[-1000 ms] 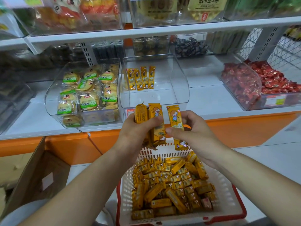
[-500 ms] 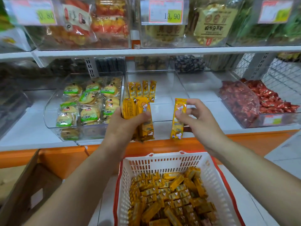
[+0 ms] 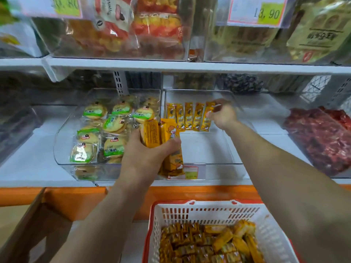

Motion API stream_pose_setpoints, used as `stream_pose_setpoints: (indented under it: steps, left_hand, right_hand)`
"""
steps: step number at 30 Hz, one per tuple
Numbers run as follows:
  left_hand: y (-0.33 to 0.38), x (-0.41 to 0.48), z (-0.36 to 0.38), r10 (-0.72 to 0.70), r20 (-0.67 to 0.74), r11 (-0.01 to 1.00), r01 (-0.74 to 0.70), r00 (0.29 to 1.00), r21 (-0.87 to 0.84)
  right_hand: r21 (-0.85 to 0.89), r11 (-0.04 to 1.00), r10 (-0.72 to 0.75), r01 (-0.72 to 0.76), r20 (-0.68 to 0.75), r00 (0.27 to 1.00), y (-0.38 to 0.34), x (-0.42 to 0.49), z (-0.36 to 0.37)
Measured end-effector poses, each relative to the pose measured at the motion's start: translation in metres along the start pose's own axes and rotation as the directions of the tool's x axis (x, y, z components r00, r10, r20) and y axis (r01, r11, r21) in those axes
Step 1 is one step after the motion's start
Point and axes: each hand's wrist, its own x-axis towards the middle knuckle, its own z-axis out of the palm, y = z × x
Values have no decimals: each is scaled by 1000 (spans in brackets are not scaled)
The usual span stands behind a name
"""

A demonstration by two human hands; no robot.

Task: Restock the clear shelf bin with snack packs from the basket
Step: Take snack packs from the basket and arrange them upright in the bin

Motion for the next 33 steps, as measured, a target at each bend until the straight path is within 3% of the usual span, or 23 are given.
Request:
stream_pose_setpoints:
  steps: [5, 25, 29, 31, 33]
  left_hand:
    - [-8, 10, -2, -16, -2, 1000, 16, 1000, 19]
    - [-14, 7, 8, -14, 46, 999, 16, 999, -43]
    - [-11, 3, 9, -68, 53, 996, 71, 996, -60]
    - [-9, -1, 12, -97, 75, 991, 103, 992, -84]
    - [-5, -9, 19, -106, 102, 985, 119, 989, -124]
  right_hand:
    - [-137, 990, 9, -19, -73, 997, 14, 24, 13]
    - [-137, 984, 121, -118, 14, 993, -2, 9, 15]
    - [71, 997, 27, -24, -37, 999, -32, -52, -9]
    - [260, 966, -41, 8, 123, 992, -44, -102, -25]
    - [390, 921, -119, -22, 336, 934, -52, -157, -43]
